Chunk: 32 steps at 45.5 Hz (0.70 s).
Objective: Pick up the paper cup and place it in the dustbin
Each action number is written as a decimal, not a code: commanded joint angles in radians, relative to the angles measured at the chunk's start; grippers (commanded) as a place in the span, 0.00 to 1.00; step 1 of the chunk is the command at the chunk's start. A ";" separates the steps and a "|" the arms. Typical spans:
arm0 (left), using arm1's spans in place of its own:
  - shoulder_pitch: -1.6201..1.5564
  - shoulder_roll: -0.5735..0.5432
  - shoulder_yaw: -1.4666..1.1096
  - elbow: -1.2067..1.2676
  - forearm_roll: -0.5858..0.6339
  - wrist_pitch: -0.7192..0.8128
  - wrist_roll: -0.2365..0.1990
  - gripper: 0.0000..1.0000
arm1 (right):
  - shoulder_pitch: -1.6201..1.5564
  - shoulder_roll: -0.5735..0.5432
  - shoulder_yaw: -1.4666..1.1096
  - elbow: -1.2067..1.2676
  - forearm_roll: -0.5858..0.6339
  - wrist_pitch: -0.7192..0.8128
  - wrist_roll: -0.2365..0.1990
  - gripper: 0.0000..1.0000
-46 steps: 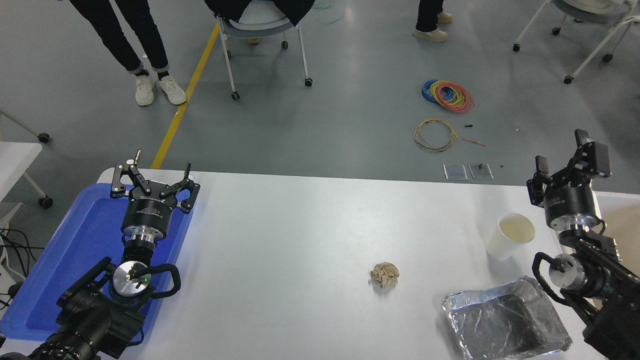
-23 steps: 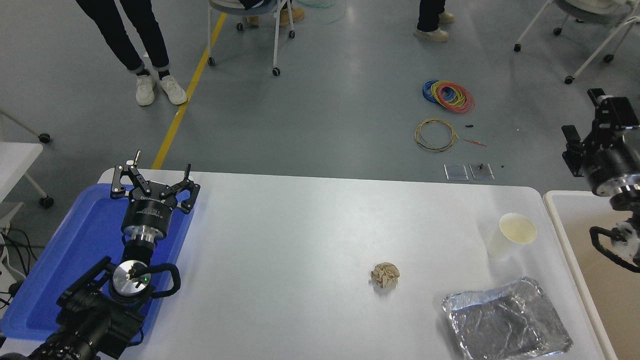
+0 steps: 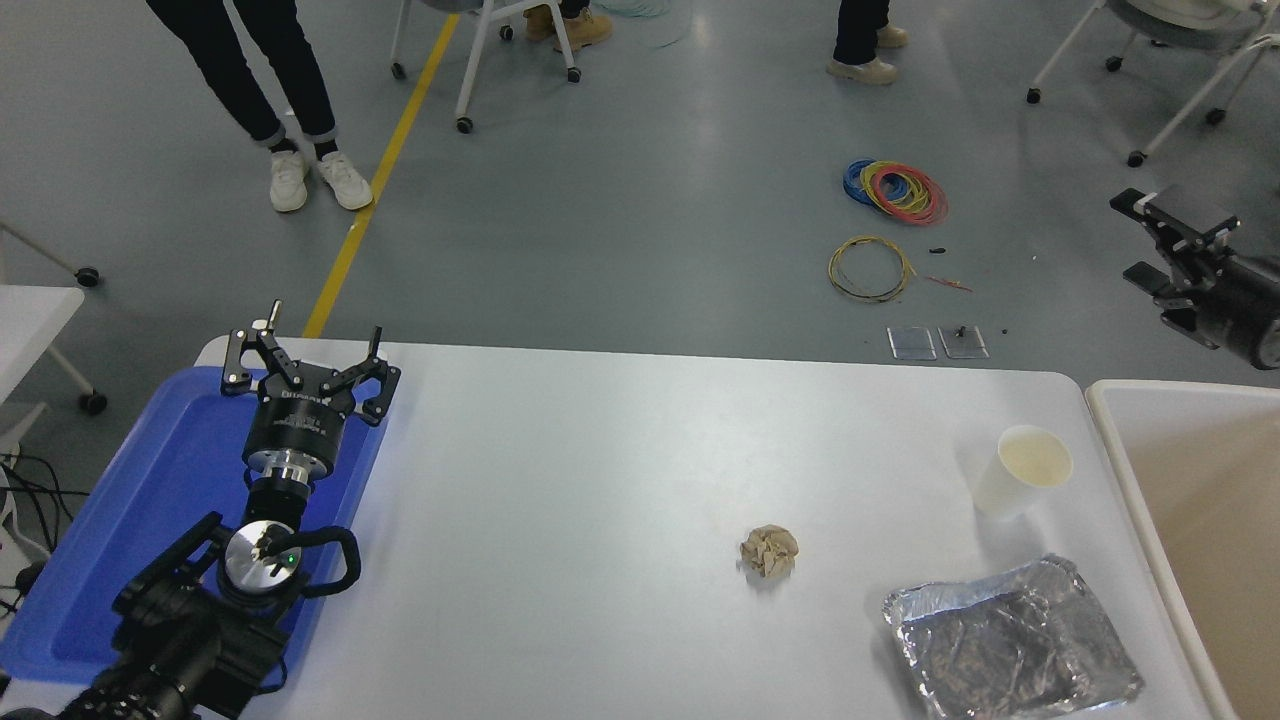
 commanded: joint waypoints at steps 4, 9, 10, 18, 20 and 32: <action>0.000 -0.001 0.000 0.000 0.000 0.000 0.001 1.00 | 0.284 0.115 -0.495 0.002 -0.028 0.158 -0.075 1.00; 0.000 0.001 0.000 0.000 0.000 0.000 0.001 1.00 | 0.353 0.147 -0.593 0.003 -0.045 0.248 -0.069 1.00; 0.000 -0.001 0.000 0.000 0.000 0.000 -0.001 1.00 | 0.365 0.151 -0.601 0.003 -0.055 0.267 -0.069 1.00; 0.000 -0.001 0.000 0.000 0.001 0.000 0.001 1.00 | 0.456 0.175 -0.609 0.022 -0.198 0.412 -0.066 1.00; 0.000 -0.001 0.000 0.000 0.000 0.000 0.001 1.00 | 0.480 0.183 -0.607 0.032 -0.221 0.446 -0.066 1.00; 0.000 -0.001 0.000 0.000 0.000 0.000 0.001 1.00 | 0.537 0.284 -0.610 0.049 -0.238 0.526 -0.069 1.00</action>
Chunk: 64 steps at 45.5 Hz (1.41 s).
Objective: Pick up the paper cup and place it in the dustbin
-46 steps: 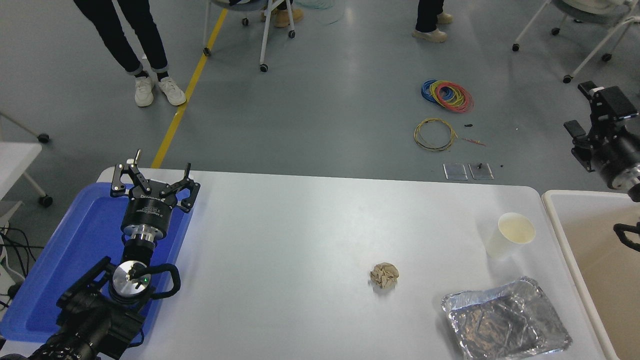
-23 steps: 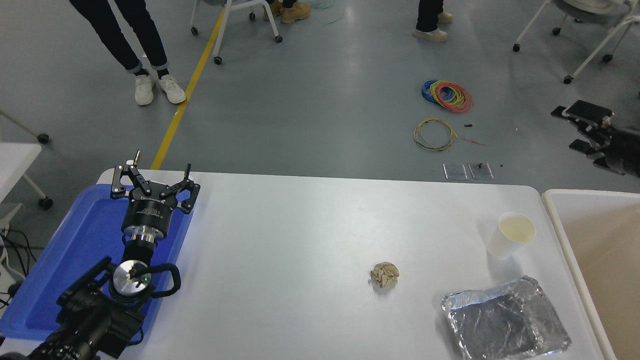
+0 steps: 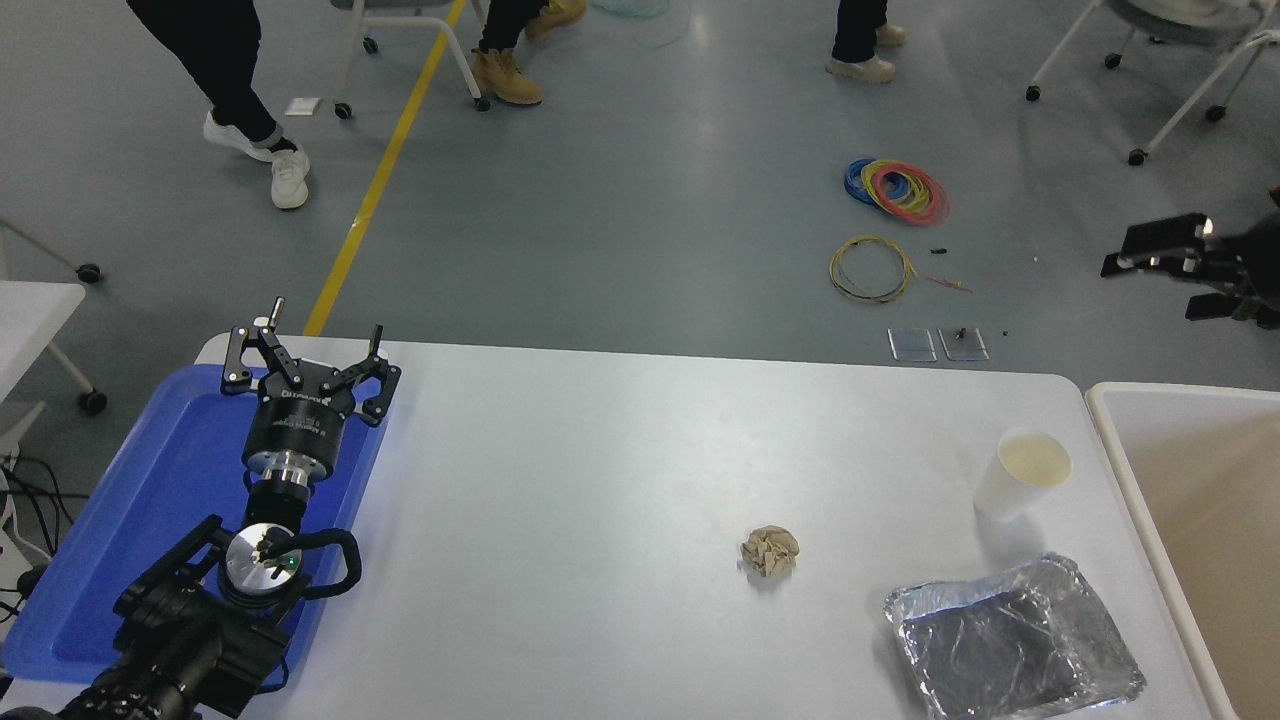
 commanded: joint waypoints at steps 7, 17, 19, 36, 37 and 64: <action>0.000 0.001 0.000 0.000 0.000 0.000 0.000 1.00 | 0.091 0.131 -0.028 0.057 -0.040 0.092 -0.004 1.00; 0.000 0.001 0.000 0.000 0.000 0.002 0.000 1.00 | 0.157 0.174 -0.028 0.136 -0.040 0.112 -0.006 1.00; 0.000 -0.001 0.000 0.000 0.000 0.000 -0.001 1.00 | 0.176 0.175 -0.027 0.152 -0.042 0.135 -0.007 1.00; 0.000 0.001 0.000 0.000 0.000 0.000 0.000 1.00 | 0.292 0.177 -0.022 0.245 -0.040 0.155 -0.009 1.00; 0.000 0.001 0.000 0.000 0.000 0.000 0.000 1.00 | 0.292 0.177 -0.020 0.250 -0.040 0.155 -0.009 1.00; 0.000 -0.001 0.000 0.000 0.000 0.000 0.000 1.00 | 0.257 0.194 -0.023 0.271 -0.045 0.155 -0.009 1.00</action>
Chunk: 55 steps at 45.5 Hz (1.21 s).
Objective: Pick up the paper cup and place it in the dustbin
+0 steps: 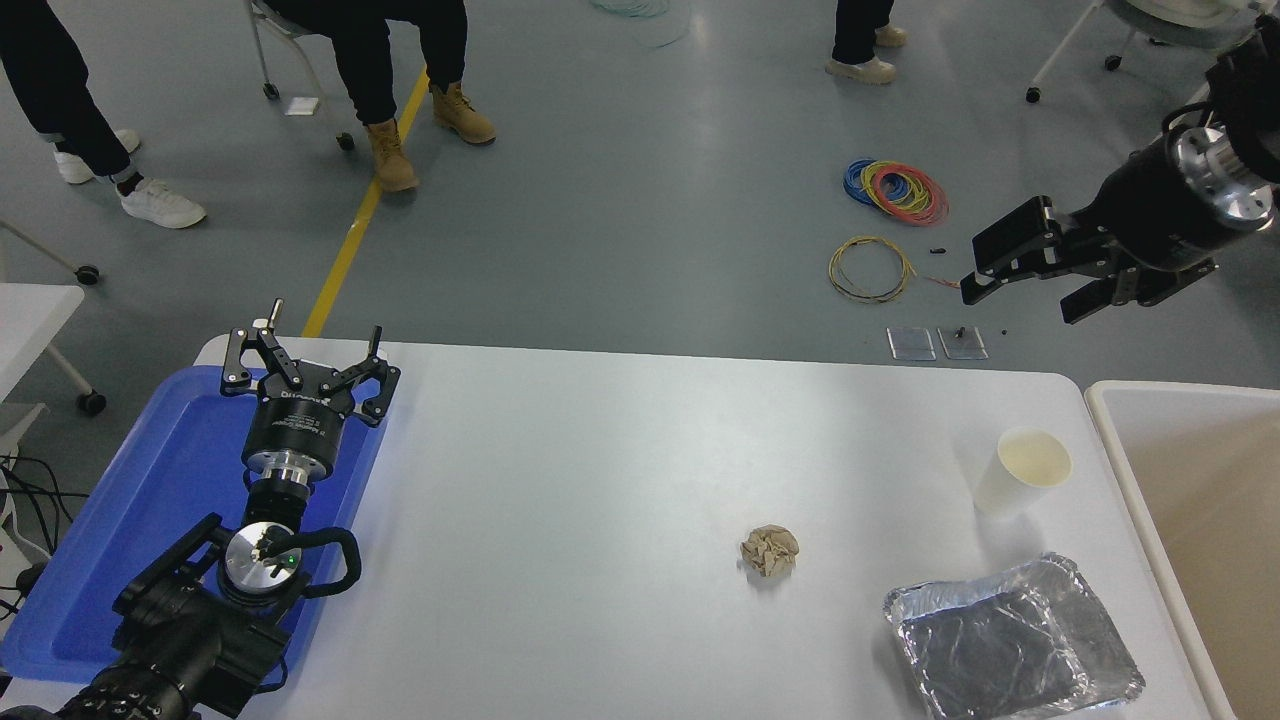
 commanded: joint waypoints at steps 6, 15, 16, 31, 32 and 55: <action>0.000 0.000 0.000 0.000 0.000 0.000 -0.002 1.00 | -0.089 -0.008 -0.020 -0.018 -0.043 0.001 0.000 1.00; 0.000 0.000 0.000 0.000 0.000 0.000 0.000 1.00 | -0.198 -0.039 -0.009 -0.059 -0.106 -0.099 0.003 1.00; 0.000 0.000 0.000 0.000 0.000 0.000 0.000 1.00 | -0.212 -0.039 -0.009 -0.070 -0.106 -0.110 0.003 1.00; 0.000 -0.001 0.000 0.000 0.000 0.000 0.000 1.00 | -0.400 -0.037 -0.004 -0.220 -0.106 -0.222 0.003 1.00; 0.000 0.000 0.000 0.000 0.000 0.001 0.000 1.00 | -0.413 -0.037 -0.003 -0.231 -0.106 -0.225 0.003 1.00; 0.000 0.000 0.000 0.000 0.000 0.000 -0.002 1.00 | -0.653 -0.022 0.003 -0.360 -0.096 -0.418 0.001 1.00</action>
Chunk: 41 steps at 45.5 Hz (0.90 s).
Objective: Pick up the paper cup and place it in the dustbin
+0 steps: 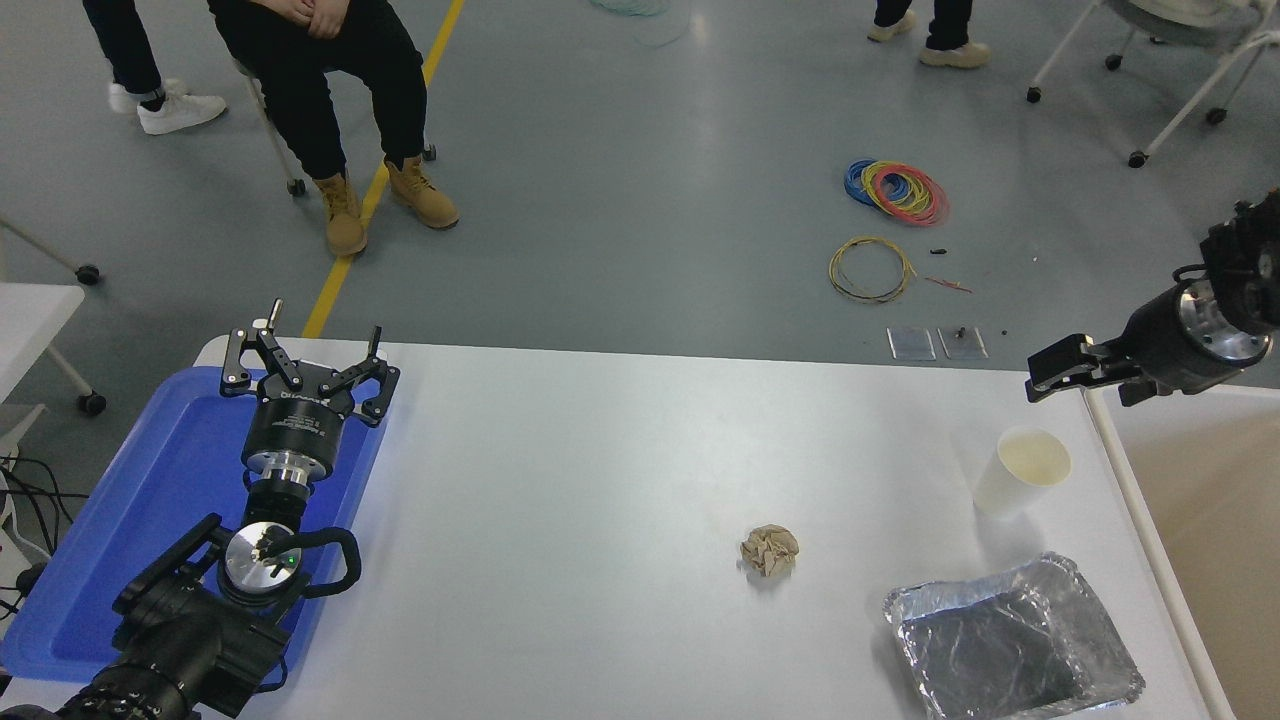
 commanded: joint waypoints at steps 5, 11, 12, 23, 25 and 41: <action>0.000 0.000 0.000 0.000 0.000 0.000 0.000 1.00 | -0.158 0.018 0.002 -0.087 0.013 -0.116 -0.001 1.00; 0.000 0.000 0.000 0.000 0.000 0.000 0.000 1.00 | -0.202 0.021 0.008 -0.123 0.019 -0.143 -0.003 1.00; 0.000 0.000 0.000 0.000 0.000 0.000 -0.001 1.00 | -0.207 0.021 0.012 -0.124 0.019 -0.150 -0.003 1.00; 0.000 0.000 0.000 0.000 0.000 0.000 0.000 1.00 | -0.308 0.041 0.075 -0.208 0.018 -0.203 -0.006 0.99; 0.000 0.000 0.000 0.000 0.000 0.000 0.000 1.00 | -0.326 0.043 0.081 -0.225 0.018 -0.213 -0.006 0.99; 0.000 0.000 0.000 0.000 0.000 0.000 0.000 1.00 | -0.411 0.044 0.111 -0.288 0.018 -0.262 -0.006 0.95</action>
